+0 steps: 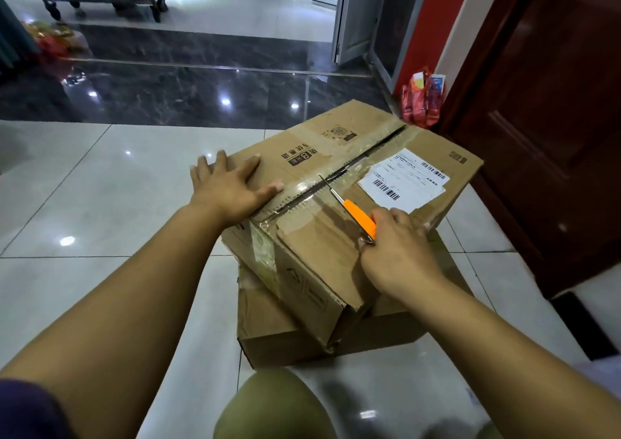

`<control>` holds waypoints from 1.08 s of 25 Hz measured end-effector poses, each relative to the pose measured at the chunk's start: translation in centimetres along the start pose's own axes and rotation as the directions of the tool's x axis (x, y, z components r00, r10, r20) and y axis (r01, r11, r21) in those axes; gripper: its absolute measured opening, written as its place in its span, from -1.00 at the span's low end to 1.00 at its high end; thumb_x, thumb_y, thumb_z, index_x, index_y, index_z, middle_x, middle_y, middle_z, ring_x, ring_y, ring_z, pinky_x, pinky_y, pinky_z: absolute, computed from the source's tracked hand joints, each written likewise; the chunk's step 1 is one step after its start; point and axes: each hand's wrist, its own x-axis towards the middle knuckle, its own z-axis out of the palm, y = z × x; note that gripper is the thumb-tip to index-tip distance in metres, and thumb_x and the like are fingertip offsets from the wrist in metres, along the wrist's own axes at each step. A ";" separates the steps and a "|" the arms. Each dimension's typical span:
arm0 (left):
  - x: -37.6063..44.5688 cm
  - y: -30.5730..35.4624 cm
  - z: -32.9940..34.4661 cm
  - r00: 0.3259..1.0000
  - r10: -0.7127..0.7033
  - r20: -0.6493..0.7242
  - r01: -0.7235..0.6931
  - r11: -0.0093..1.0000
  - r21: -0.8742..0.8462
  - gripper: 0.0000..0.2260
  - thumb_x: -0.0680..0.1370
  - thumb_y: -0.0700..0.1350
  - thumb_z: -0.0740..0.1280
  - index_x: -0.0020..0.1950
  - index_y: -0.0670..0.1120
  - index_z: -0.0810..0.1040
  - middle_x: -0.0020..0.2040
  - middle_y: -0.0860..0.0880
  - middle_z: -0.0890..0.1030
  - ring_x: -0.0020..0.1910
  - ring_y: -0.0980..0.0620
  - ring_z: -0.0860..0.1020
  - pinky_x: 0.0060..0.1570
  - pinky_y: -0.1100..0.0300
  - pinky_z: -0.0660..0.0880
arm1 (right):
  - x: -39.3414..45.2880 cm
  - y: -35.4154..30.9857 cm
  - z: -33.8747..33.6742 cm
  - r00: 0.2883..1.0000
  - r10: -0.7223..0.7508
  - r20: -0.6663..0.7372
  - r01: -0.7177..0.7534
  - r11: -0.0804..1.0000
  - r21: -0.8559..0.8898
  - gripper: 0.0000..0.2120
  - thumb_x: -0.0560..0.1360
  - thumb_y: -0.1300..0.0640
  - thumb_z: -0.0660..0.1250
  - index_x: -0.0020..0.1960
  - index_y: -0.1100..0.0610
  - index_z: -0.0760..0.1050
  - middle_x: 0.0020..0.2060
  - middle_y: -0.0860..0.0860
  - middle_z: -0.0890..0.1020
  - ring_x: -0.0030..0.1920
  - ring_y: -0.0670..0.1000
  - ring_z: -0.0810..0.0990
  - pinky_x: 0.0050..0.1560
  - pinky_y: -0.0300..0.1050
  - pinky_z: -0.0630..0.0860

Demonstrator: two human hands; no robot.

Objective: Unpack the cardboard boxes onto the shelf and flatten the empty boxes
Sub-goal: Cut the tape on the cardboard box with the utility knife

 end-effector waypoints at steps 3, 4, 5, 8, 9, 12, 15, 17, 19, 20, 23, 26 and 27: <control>-0.1 0.0 -0.5 1.000 0.015 -0.024 -0.015 1.000 -0.012 -0.17 0.28 0.58 -0.02 0.50 0.26 0.12 0.46 -0.16 0.19 0.42 -0.29 0.11 0.43 -0.14 0.06 | 0.3 0.1 0.3 1.000 -0.008 -0.016 0.007 1.000 -0.024 -0.77 0.58 0.13 0.20 0.22 0.11 0.33 0.19 0.10 0.39 0.34 0.28 0.30 0.45 0.34 0.01; -0.3 0.0 -0.6 1.000 0.020 -0.023 -0.020 1.000 -0.014 -0.17 0.30 0.58 0.01 0.50 0.24 0.13 0.44 -0.15 0.22 0.39 -0.27 0.14 0.41 -0.12 0.11 | 0.4 0.2 0.4 1.000 0.000 -0.012 -0.001 1.000 -0.026 -0.79 0.58 0.14 0.20 0.21 0.11 0.33 0.18 0.10 0.40 0.34 0.30 0.30 0.45 0.34 0.02; -0.5 0.1 -0.6 1.000 0.018 -0.020 -0.018 1.000 -0.015 -0.19 0.32 0.57 0.05 0.50 0.23 0.14 0.42 -0.14 0.24 0.38 -0.26 0.15 0.38 -0.10 0.15 | 0.5 0.2 0.4 1.000 0.012 -0.003 -0.012 1.000 -0.020 -0.79 0.58 0.13 0.19 0.20 0.10 0.33 0.19 0.10 0.39 0.36 0.33 0.27 0.44 0.34 0.04; -1.8 0.7 -0.8 0.999 -0.030 -0.031 0.029 0.999 -0.029 -0.22 0.33 0.55 0.08 0.47 0.23 0.18 0.37 -0.14 0.29 0.34 -0.26 0.20 0.32 -0.10 0.22 | 0.8 0.7 -0.5 1.000 0.019 0.017 -0.019 0.999 -0.036 -0.75 0.57 0.11 0.19 0.24 0.06 0.32 0.22 0.09 0.40 0.38 0.41 0.23 0.42 0.30 0.13; -2.5 1.0 -0.7 0.998 -0.052 -0.031 0.051 0.998 -0.032 -0.23 0.32 0.56 0.08 0.46 0.23 0.20 0.35 -0.16 0.30 0.32 -0.26 0.21 0.31 -0.10 0.24 | 0.7 1.0 -0.8 1.000 0.016 0.015 -0.016 0.999 -0.040 -0.75 0.58 0.10 0.19 0.25 0.06 0.32 0.20 0.09 0.42 0.37 0.39 0.26 0.40 0.28 0.19; -4.7 2.1 -0.2 0.993 -0.104 -0.061 0.103 0.995 -0.005 -0.24 0.32 0.56 0.06 0.41 0.18 0.26 0.30 -0.22 0.34 0.27 -0.29 0.24 0.25 -0.10 0.27 | 0.8 2.3 -1.8 0.999 -0.029 -0.018 0.029 0.999 -0.042 -0.76 0.59 0.11 0.19 0.25 0.08 0.33 0.02 0.07 0.45 0.25 0.26 0.41 0.29 0.14 0.34; -6.6 3.0 1.0 0.988 -0.089 -0.122 0.097 0.993 0.062 -0.17 0.28 0.60 -0.04 0.34 0.11 0.34 0.22 -0.26 0.42 0.22 -0.27 0.30 0.20 -0.11 0.24 | 1.0 4.5 -2.0 0.994 -0.102 -0.049 0.099 0.992 -0.073 -0.72 0.57 0.10 0.20 0.27 0.04 0.33 0.07 0.08 0.52 0.11 0.20 0.46 -0.01 0.01 0.41; -8.0 3.9 1.5 0.985 -0.094 -0.143 0.104 0.993 0.062 -0.14 0.26 0.61 -0.06 0.30 0.07 0.38 0.17 -0.27 0.45 0.20 -0.26 0.32 0.18 -0.10 0.25 | 0.9 5.9 -2.2 0.989 -0.143 -0.039 0.139 0.987 -0.086 -0.69 0.57 0.08 0.20 0.31 0.01 0.32 0.14 0.10 0.52 0.05 0.14 0.46 -0.09 -0.03 0.41; -9.5 5.2 1.5 0.979 -0.146 -0.141 0.154 0.987 0.050 -0.15 0.27 0.60 -0.03 0.30 0.04 0.39 0.17 -0.28 0.42 0.19 -0.28 0.33 0.17 -0.09 0.29 | 0.7 7.0 -2.6 0.986 -0.166 -0.037 0.162 0.983 -0.086 -0.68 0.57 0.09 0.20 0.32 -0.01 0.32 0.17 0.10 0.51 0.04 0.12 0.46 -0.11 -0.03 0.41; -10.4 6.1 1.5 0.975 -0.178 -0.135 0.187 0.981 0.051 -0.16 0.29 0.59 0.00 0.31 0.03 0.39 0.18 -0.28 0.40 0.19 -0.29 0.34 0.17 -0.09 0.31 | 0.5 7.5 -2.8 0.985 -0.166 -0.045 0.162 0.983 -0.086 -0.67 0.57 0.10 0.20 0.32 -0.02 0.32 0.18 0.10 0.51 0.05 0.13 0.47 -0.12 -0.04 0.41; -12.8 9.3 2.2 0.965 -0.223 -0.136 0.234 0.970 0.072 -0.21 0.33 0.57 0.01 0.33 0.04 0.36 0.21 -0.25 0.35 0.17 -0.32 0.34 0.13 -0.09 0.34 | -0.4 9.3 -3.4 0.988 -0.134 -0.080 0.127 0.988 -0.084 -0.65 0.56 0.12 0.21 0.33 -0.02 0.33 0.16 0.09 0.51 0.06 0.15 0.47 -0.14 -0.05 0.38; -14.3 11.9 3.0 0.965 -0.225 -0.132 0.239 0.966 0.101 -0.24 0.35 0.56 -0.07 0.35 0.11 0.32 0.24 -0.22 0.33 0.16 -0.32 0.33 0.08 -0.08 0.34 | -2.2 11.1 -3.7 0.988 -0.128 -0.085 0.122 0.990 -0.073 -0.67 0.55 0.14 0.22 0.30 -0.06 0.35 -0.06 0.02 0.48 -0.08 0.10 0.43 -0.20 -0.08 0.35; -14.6 12.4 3.2 0.965 -0.230 -0.127 0.244 0.963 0.112 -0.25 0.36 0.56 -0.08 0.36 0.12 0.31 0.24 -0.22 0.32 0.16 -0.31 0.33 0.06 -0.07 0.34 | -2.7 11.7 -3.8 0.986 -0.137 -0.091 0.130 0.989 -0.074 -0.68 0.55 0.15 0.23 0.28 -0.06 0.36 -0.12 -0.01 0.44 -0.10 0.10 0.43 -0.21 -0.08 0.34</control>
